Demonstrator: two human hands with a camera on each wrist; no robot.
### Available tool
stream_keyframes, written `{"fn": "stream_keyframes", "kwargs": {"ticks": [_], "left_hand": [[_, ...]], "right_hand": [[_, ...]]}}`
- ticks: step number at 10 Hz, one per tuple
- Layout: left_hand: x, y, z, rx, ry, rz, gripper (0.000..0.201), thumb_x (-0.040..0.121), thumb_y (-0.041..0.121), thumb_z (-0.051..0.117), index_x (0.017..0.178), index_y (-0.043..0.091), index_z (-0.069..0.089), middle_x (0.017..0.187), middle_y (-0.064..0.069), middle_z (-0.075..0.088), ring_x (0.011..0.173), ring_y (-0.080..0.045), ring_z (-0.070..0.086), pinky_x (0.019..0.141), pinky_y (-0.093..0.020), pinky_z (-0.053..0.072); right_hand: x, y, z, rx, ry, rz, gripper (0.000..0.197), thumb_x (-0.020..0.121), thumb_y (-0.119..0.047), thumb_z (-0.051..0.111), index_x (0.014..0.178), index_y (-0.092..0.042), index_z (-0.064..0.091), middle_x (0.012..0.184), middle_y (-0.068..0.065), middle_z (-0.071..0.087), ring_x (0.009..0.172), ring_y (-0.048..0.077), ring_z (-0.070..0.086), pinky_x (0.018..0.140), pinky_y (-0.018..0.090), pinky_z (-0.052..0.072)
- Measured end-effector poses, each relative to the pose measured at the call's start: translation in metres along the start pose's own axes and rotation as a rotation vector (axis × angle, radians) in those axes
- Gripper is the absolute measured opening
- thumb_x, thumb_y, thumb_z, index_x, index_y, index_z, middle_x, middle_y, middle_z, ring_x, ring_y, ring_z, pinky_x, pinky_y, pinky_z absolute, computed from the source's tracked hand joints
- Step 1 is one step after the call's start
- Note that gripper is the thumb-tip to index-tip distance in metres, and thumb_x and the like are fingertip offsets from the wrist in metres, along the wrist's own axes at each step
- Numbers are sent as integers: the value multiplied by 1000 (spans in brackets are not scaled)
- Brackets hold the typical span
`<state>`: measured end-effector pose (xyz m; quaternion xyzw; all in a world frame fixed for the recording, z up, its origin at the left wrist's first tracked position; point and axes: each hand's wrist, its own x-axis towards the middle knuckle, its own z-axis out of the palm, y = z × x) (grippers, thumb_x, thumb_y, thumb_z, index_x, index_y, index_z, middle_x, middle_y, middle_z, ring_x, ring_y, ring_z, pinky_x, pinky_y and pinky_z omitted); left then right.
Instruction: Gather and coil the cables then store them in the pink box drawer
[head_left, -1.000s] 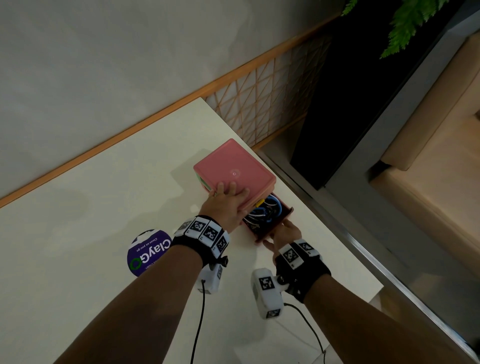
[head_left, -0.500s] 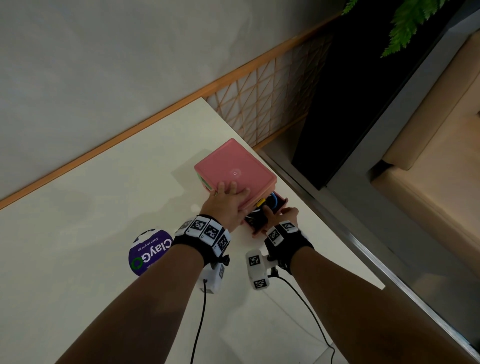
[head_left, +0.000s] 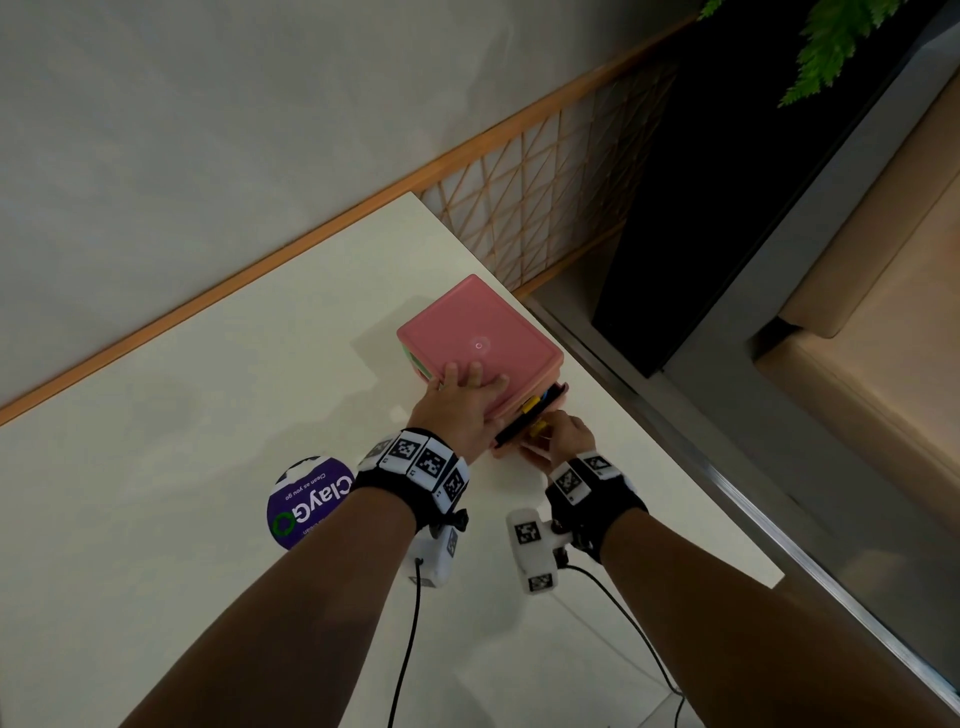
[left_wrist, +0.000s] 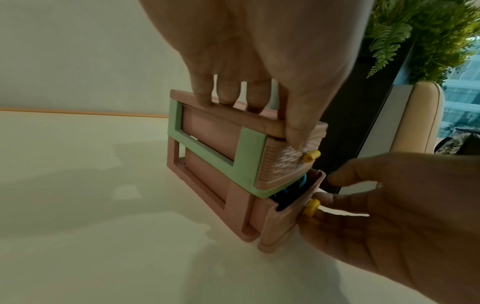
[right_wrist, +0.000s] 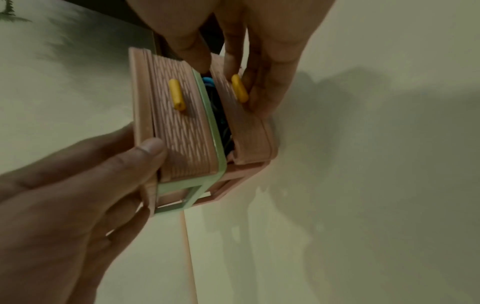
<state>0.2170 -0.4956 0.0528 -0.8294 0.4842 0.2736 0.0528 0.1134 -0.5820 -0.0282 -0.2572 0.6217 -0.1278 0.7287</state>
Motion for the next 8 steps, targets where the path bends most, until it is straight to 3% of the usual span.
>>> {"fn": "stream_keyframes", "kwargs": {"ticks": [1, 4, 6, 7, 8], "left_hand": [[0, 0, 0, 1, 2, 3, 58, 97, 42, 40, 150, 31, 18, 161, -8, 8, 148, -36, 2, 121, -45, 9], [4, -2, 5, -8, 16, -5, 58, 97, 44, 39, 150, 33, 18, 161, -8, 9, 147, -36, 2, 120, -47, 11], [-2, 0, 2, -87, 21, -19, 59, 95, 42, 45, 149, 34, 21, 162, -5, 7, 148, -33, -1, 120, -46, 13], [-13, -8, 2, -262, 120, 24, 58, 92, 35, 54, 145, 33, 32, 161, 1, 16, 148, -28, 11, 115, -45, 29], [-27, -18, 1, -413, 328, 47, 53, 91, 31, 56, 141, 36, 40, 153, 4, 35, 137, -25, 39, 103, -41, 44]], "right_hand": [[-11, 0, -8, 72, -49, 9, 14, 89, -1, 46, 97, 0, 57, 84, 17, 60, 71, 26, 60, 62, 35, 53], [-17, -10, 8, 9, -91, -4, 31, 88, 5, 40, 110, 0, 61, 81, 11, 62, 80, 25, 62, 63, 32, 52], [-23, -11, 3, -112, -123, -8, 39, 90, 7, 36, 122, -6, 55, 104, 13, 56, 93, 27, 56, 73, 40, 52], [-23, -8, -7, -150, -105, -41, 41, 91, 5, 40, 128, -9, 49, 106, 12, 52, 92, 30, 54, 72, 42, 49], [-24, -7, -23, -160, -115, -15, 38, 90, 3, 42, 125, -9, 50, 107, 14, 53, 85, 32, 56, 64, 38, 47]]}}
